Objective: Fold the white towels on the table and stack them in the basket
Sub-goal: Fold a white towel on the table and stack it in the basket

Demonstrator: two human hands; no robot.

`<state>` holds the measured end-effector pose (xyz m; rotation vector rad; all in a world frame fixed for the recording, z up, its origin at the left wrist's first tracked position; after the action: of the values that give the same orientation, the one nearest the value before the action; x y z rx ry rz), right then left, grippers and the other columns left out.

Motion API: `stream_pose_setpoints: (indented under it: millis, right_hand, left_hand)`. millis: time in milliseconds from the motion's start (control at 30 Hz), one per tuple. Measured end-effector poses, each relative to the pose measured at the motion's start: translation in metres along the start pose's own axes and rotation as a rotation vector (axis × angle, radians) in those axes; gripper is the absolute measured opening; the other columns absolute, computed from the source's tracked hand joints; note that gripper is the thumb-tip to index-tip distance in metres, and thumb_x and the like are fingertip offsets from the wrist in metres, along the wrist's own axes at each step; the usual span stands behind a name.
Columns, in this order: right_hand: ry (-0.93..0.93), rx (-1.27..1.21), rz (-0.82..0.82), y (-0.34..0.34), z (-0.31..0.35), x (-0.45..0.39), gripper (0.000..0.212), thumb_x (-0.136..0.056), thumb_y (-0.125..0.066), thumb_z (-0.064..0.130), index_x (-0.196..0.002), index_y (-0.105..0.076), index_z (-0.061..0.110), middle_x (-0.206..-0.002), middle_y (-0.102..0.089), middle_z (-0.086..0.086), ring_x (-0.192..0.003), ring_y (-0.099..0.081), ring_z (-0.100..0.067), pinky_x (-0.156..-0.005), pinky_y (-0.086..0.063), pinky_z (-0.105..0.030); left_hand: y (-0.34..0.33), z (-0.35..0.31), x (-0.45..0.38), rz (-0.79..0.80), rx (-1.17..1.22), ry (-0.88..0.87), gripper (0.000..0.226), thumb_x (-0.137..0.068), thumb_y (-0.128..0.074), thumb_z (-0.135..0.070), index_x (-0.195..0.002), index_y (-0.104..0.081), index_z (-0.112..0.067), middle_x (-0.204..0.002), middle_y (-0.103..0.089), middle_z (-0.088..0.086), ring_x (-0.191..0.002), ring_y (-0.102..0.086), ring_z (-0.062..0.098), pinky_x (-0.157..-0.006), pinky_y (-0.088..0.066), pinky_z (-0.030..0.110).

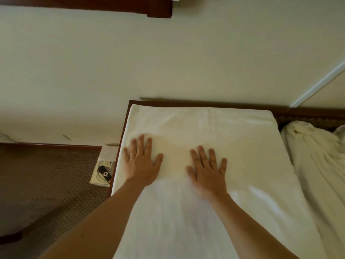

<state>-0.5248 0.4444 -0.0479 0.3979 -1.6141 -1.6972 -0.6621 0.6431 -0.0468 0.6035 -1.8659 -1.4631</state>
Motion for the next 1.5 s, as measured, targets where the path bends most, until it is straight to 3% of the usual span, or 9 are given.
stream_pose_setpoints:
  millis: [133, 233, 300, 667, 900, 1067, 1233, 1367, 1500]
  right_hand:
    - [-0.195, -0.010, -0.002, 0.020, -0.023, -0.042, 0.075, -0.093, 0.007, 0.065, -0.162, 0.011, 0.035, -0.169, 0.021, 0.006, -0.156, 0.019, -0.031, -0.121, 0.011, -0.065]
    - [-0.053, 0.006, 0.011, 0.023, 0.017, -0.066, 0.071, -0.096, 0.002, 0.065, -0.161, 0.014, 0.036, -0.169, 0.022, 0.005, -0.155, 0.023, -0.028, -0.121, 0.013, -0.063]
    - [0.006, 0.015, 0.014, 0.022, 0.035, -0.079, 0.070, -0.096, 0.000, 0.066, -0.160, 0.014, 0.040, -0.169, 0.021, 0.007, -0.154, 0.024, -0.025, -0.121, 0.013, -0.062]
    - [-0.287, -0.082, -0.006, 0.053, -0.063, -0.120, 0.063, -0.105, -0.015, 0.059, -0.162, 0.000, 0.040, -0.170, 0.016, 0.008, -0.157, 0.017, -0.026, -0.120, 0.007, -0.065]
    - [-0.651, -0.267, -0.205, 0.089, -0.174, -0.118, 0.050, -0.107, -0.036, 0.046, -0.155, -0.033, 0.031, -0.171, -0.012, -0.001, -0.158, -0.004, -0.029, -0.120, -0.007, -0.065]
    - [-0.869, -0.750, -0.230, 0.111, -0.275, -0.147, 0.042, -0.109, -0.035, 0.027, -0.146, -0.046, 0.010, -0.150, -0.046, -0.019, -0.135, -0.046, -0.038, -0.110, -0.040, -0.049]
    - [-1.035, -1.433, -0.064, 0.097, -0.324, -0.181, 0.040, -0.099, -0.055, 0.051, -0.118, -0.067, 0.018, -0.113, -0.071, -0.010, -0.105, -0.067, -0.032, -0.095, -0.054, -0.044]
    - [-0.933, -1.515, 0.068, 0.098, -0.330, -0.185, 0.027, -0.098, -0.065, 0.038, -0.110, -0.075, 0.015, -0.106, -0.077, -0.011, -0.101, -0.071, -0.030, -0.097, -0.054, -0.045]
    - [-0.847, -1.525, -0.222, 0.096, -0.350, -0.191, 0.018, -0.095, -0.072, 0.030, -0.104, -0.071, 0.015, -0.107, -0.072, -0.009, -0.101, -0.067, -0.027, -0.094, -0.055, -0.043]
  left_hand:
    - [0.028, 0.013, -0.054, -0.037, 0.036, 0.197, 0.077, -0.102, -0.009, -0.062, -0.163, 0.009, -0.018, -0.169, 0.020, 0.010, -0.155, 0.015, 0.042, -0.124, 0.007, 0.061]
    - [0.029, -0.037, -0.071, -0.039, 0.004, -0.194, 0.069, -0.102, -0.006, -0.061, -0.161, 0.015, -0.030, -0.168, 0.026, 0.004, -0.154, 0.023, 0.034, -0.124, 0.013, 0.057]
    - [0.022, -0.049, -0.086, 0.017, -0.017, -0.294, 0.069, -0.101, -0.007, -0.063, -0.161, 0.011, -0.035, -0.169, 0.024, 0.000, -0.155, 0.023, 0.029, -0.124, 0.012, 0.056]
    - [0.055, 0.011, -0.183, 0.007, -0.018, 0.162, 0.070, -0.104, -0.016, -0.056, -0.164, -0.008, -0.020, -0.171, 0.007, 0.010, -0.155, 0.008, 0.042, -0.120, 0.004, 0.068]
    - [0.025, -0.131, -0.141, 0.033, -0.015, -0.307, 0.066, -0.103, -0.011, -0.059, -0.163, -0.005, -0.033, -0.171, 0.013, 0.007, -0.155, 0.015, 0.039, -0.122, 0.006, 0.064]
    - [0.004, -0.202, -0.145, 0.057, -0.038, -0.276, 0.066, -0.102, -0.009, -0.059, -0.162, 0.003, -0.037, -0.170, 0.016, 0.005, -0.155, 0.016, 0.039, -0.119, 0.007, 0.070]
    - [-0.001, -0.223, -0.164, 0.050, -0.032, -0.094, 0.069, -0.099, -0.006, -0.063, -0.162, 0.007, -0.038, -0.171, 0.015, 0.003, -0.155, 0.017, 0.037, -0.117, 0.006, 0.073]
    - [-0.001, -0.224, -0.169, 0.027, -0.034, -0.073, 0.069, -0.098, -0.008, -0.066, -0.161, 0.005, -0.041, -0.171, 0.013, 0.000, -0.156, 0.015, 0.034, -0.118, 0.006, 0.071]
    - [0.002, -0.224, -0.173, 0.020, -0.039, -0.076, 0.068, -0.099, -0.010, -0.066, -0.160, 0.006, -0.042, -0.171, 0.014, -0.003, -0.156, 0.015, 0.032, -0.119, 0.005, 0.070]
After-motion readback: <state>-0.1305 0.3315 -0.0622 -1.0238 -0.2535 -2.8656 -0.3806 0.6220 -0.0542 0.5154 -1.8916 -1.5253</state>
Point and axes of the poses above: each hand's wrist, its own x-axis away from the middle knuckle, its own y-axis out of the back of the hand, z = x × y, the point moved 5 cm from there along -x, towards the middle knuckle
